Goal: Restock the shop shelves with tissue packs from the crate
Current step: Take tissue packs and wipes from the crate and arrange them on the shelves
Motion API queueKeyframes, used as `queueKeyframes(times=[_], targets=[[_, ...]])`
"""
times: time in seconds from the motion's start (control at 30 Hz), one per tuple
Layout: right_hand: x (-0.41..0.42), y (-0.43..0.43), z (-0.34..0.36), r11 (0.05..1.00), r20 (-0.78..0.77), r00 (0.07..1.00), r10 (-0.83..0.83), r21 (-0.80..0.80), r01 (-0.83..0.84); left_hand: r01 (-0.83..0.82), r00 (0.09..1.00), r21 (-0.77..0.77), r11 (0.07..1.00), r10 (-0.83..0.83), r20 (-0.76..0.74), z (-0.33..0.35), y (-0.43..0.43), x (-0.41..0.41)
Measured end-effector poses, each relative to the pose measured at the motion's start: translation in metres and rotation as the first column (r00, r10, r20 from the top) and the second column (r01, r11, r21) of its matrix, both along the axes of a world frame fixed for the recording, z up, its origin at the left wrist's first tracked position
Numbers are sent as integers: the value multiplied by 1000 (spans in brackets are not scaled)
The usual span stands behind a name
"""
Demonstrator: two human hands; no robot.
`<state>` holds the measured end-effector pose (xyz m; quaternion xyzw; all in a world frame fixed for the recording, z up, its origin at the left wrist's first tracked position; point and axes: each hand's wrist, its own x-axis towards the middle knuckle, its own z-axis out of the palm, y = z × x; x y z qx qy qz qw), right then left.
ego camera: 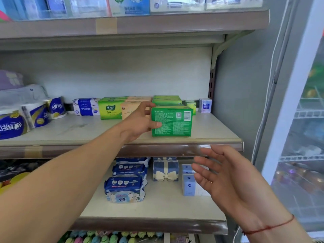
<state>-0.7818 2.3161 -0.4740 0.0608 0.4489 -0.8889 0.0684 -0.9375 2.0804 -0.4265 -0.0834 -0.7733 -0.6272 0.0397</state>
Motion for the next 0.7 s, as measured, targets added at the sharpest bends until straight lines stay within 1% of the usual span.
queueKeyframes(times=[0.13,0.43,0.5,0.7], targets=[[-2,-6,2,999,-38,999,29,-31,-30,-14,998,-149,989,5,-62,-8,-3,-12],[-4,-9,1,995,-62,996,67,-68,-71,-74,991,-334,940,30,-133,-14,-10,-17],[-4,-10,2,995,-59,996,73,-62,-77,-91,989,-348,933,45,-139,-12,-10,-17],[-4,-12,-2,996,-34,997,71,-46,-72,-46,998,-340,939,25,-63,-5,-7,-12]])
